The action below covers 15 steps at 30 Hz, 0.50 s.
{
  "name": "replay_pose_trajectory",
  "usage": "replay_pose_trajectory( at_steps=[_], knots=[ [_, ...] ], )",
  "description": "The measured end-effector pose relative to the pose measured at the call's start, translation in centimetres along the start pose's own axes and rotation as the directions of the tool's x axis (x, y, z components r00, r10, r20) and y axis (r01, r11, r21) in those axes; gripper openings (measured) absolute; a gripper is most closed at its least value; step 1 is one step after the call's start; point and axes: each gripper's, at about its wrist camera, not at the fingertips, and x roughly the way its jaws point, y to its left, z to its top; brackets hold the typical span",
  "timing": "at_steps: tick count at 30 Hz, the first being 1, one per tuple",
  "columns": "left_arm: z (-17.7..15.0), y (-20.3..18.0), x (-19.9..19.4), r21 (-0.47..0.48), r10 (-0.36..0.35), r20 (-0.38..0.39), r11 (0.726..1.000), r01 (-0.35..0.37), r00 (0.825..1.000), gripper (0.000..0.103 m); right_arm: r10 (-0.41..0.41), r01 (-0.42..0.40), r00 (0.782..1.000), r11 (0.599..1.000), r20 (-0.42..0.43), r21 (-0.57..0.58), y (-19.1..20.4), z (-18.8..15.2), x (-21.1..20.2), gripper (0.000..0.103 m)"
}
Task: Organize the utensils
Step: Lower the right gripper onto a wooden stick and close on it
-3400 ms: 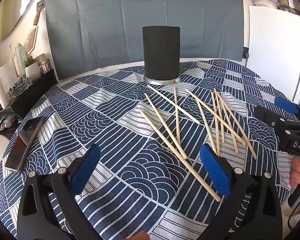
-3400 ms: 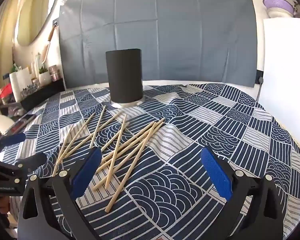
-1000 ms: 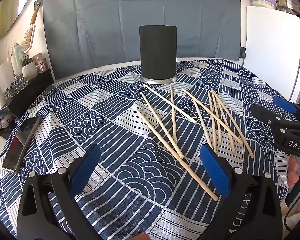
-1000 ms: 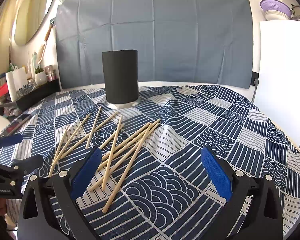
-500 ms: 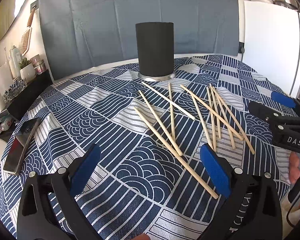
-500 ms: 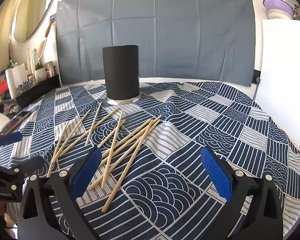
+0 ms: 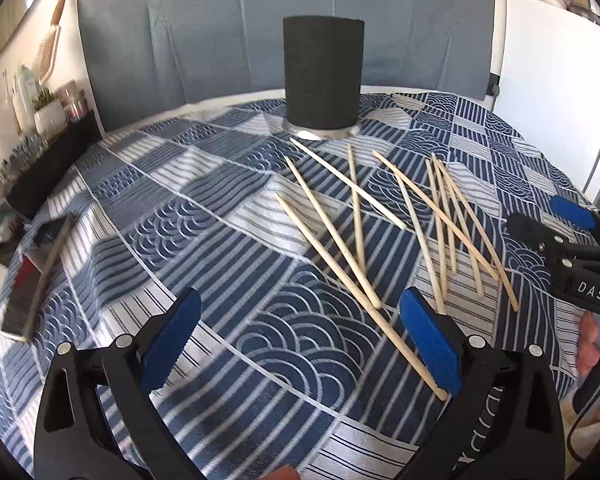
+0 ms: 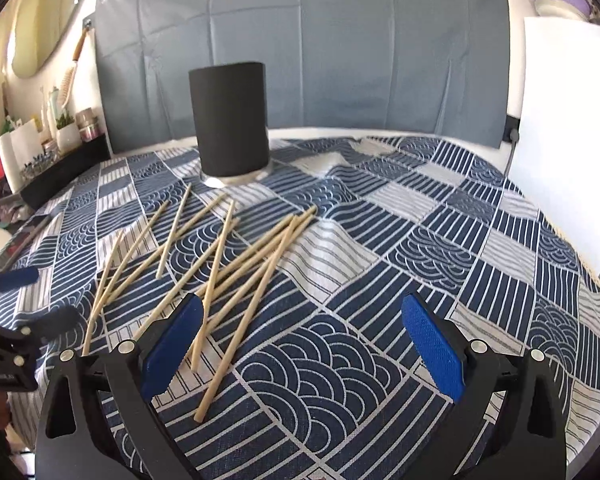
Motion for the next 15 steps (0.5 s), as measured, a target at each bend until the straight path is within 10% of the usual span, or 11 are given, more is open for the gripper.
replay_pose_trajectory(
  at_steps=[15],
  knots=[
    [3.7,1.6,3.6,0.033,0.112,-0.169,0.994,-0.108,0.979,0.097,-0.109,0.095,0.966,0.993,-0.235,-0.069,-0.4,1.9,4.9,0.095]
  ],
)
